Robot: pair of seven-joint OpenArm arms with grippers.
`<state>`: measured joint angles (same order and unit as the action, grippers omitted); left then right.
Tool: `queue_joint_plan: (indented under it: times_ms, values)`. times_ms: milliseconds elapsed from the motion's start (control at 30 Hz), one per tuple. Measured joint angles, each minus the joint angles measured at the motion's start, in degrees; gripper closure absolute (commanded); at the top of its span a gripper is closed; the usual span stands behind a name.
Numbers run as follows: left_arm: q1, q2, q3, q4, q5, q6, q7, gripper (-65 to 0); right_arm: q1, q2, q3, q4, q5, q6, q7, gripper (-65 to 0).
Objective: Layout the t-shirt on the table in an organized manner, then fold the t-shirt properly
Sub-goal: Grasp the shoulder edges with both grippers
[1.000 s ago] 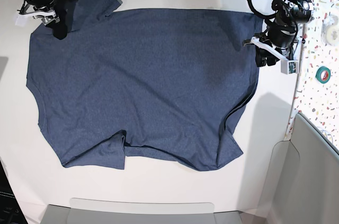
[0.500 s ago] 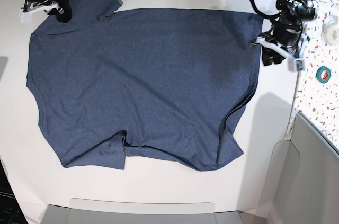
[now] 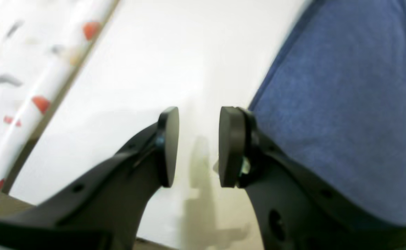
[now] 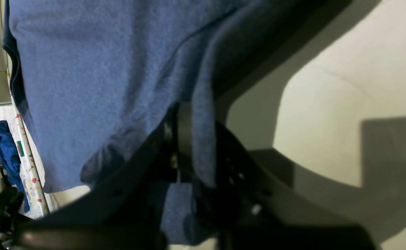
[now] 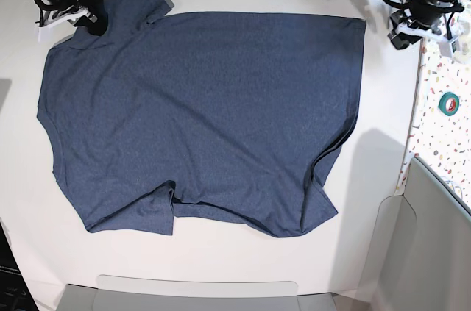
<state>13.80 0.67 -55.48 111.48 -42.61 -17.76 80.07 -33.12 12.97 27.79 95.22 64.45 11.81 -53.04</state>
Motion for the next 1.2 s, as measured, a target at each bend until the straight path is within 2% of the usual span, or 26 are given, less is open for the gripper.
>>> queue_joint_plan:
  times_ms: [100,300,367,500,800,1033,1133,1200]
  values:
    - [0.0,-0.7,-0.5,-2.3,-4.6,0.0,-0.4,-19.9,0.0,0.0,0.0,0.0,0.0,0.0,-0.1,0.0]
    - [2.7,-0.3,-0.4,-9.1,-7.1,0.0,-0.2,-24.5,0.0,0.0,0.0,0.0,0.2,0.0,0.0,0.0]
    - [3.2,-0.4,0.9,-11.3,-7.5,0.0,-0.2,-24.8,0.0,0.0,0.0,0.0,0.2,0.0,0.1,0.0]
    - [4.0,-0.4,3.6,-13.6,-12.2,-0.2,-0.6,-24.8,-0.1,0.0,0.0,0.0,0.2,0.0,0.0,0.0]
    - [4.6,-0.3,7.5,-15.3,-14.3,-0.3,-1.3,-24.8,-0.1,0.0,-0.1,0.0,0.2,0.0,0.1,0.0]
    - [4.6,0.2,7.5,-15.2,-14.6,-0.3,-1.7,-24.5,-0.1,0.0,-0.1,0.0,0.2,0.0,0.1,0.0]
    - [4.6,0.1,7.5,-15.3,-14.4,-0.3,-1.7,-19.2,-0.1,0.0,-0.1,0.0,0.2,0.0,0.1,0.0]
    - [4.6,0.2,7.5,-15.5,-14.0,-0.2,-1.7,-10.7,-0.5,0.0,-0.2,0.0,0.2,0.0,0.5,0.0]
